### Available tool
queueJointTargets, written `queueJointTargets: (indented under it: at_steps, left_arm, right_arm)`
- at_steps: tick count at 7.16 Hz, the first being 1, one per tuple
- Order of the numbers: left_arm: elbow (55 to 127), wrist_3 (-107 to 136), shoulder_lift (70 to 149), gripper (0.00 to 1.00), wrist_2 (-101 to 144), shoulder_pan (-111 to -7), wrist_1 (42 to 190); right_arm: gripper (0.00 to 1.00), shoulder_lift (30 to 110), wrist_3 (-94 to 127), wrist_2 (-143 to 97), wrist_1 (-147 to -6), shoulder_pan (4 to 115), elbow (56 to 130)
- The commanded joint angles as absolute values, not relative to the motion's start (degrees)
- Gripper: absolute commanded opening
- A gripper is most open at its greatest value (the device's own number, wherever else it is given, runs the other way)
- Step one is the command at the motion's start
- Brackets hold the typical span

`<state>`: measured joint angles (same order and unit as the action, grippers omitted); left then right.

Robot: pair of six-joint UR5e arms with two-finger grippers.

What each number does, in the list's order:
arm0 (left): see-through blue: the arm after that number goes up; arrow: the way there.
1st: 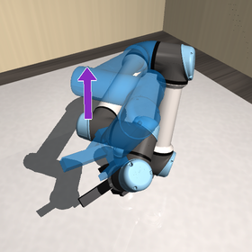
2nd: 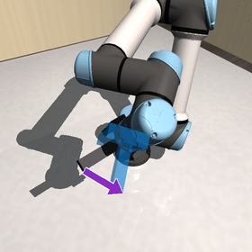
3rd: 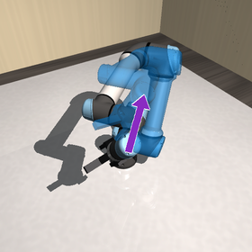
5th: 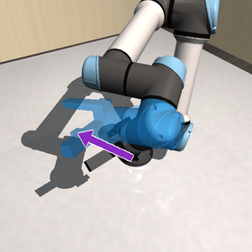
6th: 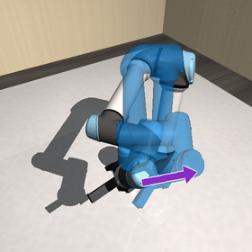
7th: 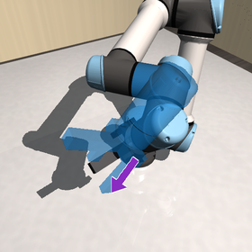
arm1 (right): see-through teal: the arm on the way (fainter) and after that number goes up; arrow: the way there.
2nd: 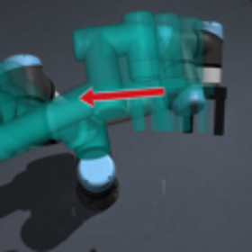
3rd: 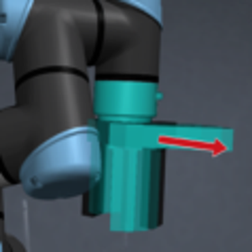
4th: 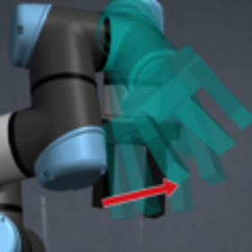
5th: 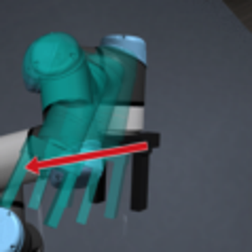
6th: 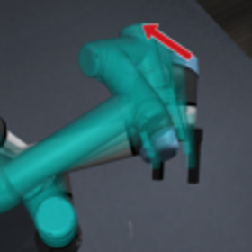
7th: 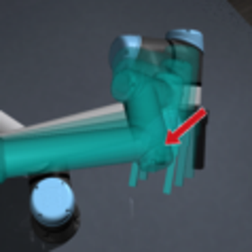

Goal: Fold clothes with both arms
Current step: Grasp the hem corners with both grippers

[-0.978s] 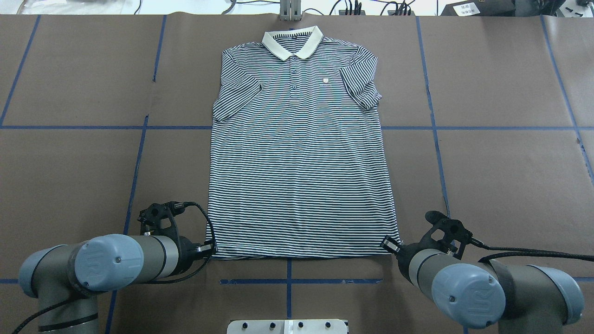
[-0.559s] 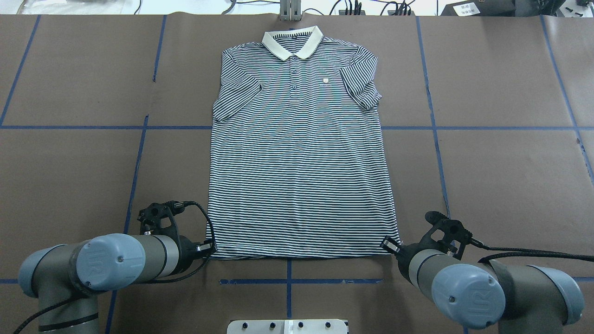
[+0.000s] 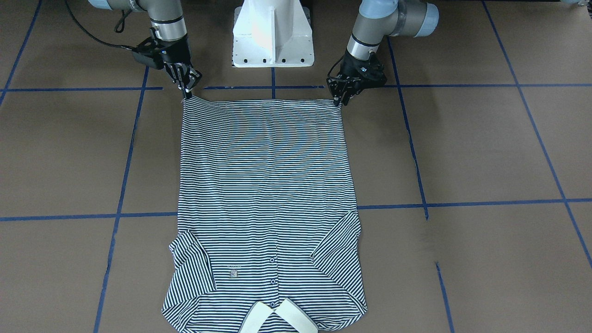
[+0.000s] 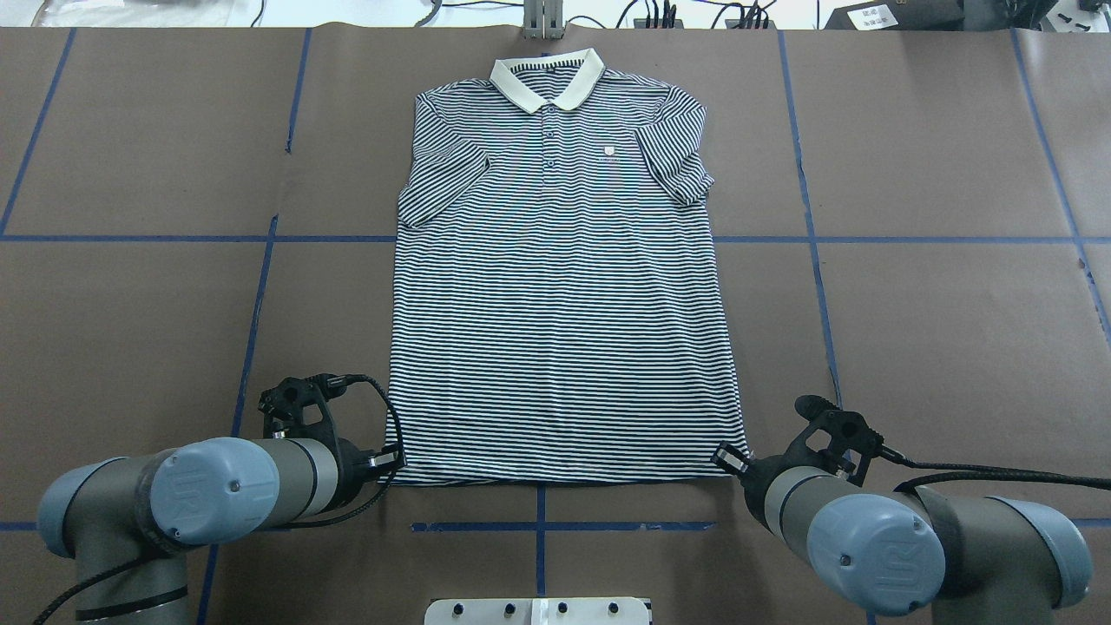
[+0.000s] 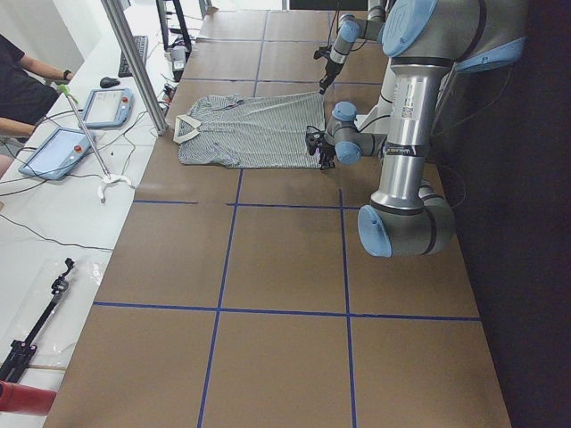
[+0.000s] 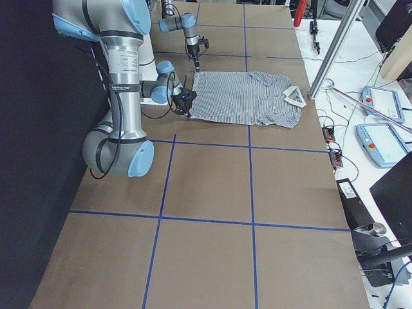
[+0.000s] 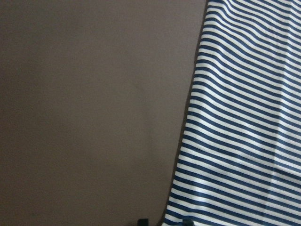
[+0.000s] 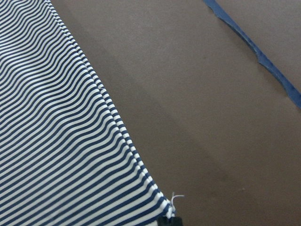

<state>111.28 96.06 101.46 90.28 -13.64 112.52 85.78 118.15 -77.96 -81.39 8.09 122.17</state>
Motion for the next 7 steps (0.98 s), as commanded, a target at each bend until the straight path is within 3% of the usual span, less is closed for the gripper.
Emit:
queueJointTargets:
  at_steps: [1, 3, 7]
  left_arm:
    - [111.0, 96.1, 101.6, 0.3, 90.3, -13.6, 112.5]
    - [111.0, 96.1, 102.0, 0.0, 90.4, -13.6, 112.4]
    - [115.3, 96.1, 101.3, 0.0, 90.5, -13.7, 112.4]
  right_arm:
    - [0.0, 85.8, 118.2, -78.2, -81.4, 8.1, 122.0]
    - [0.0, 85.8, 118.2, -78.4, -81.4, 8.1, 122.1]
    - [0.0, 85.8, 118.3, -78.7, -81.3, 7.2, 122.4]
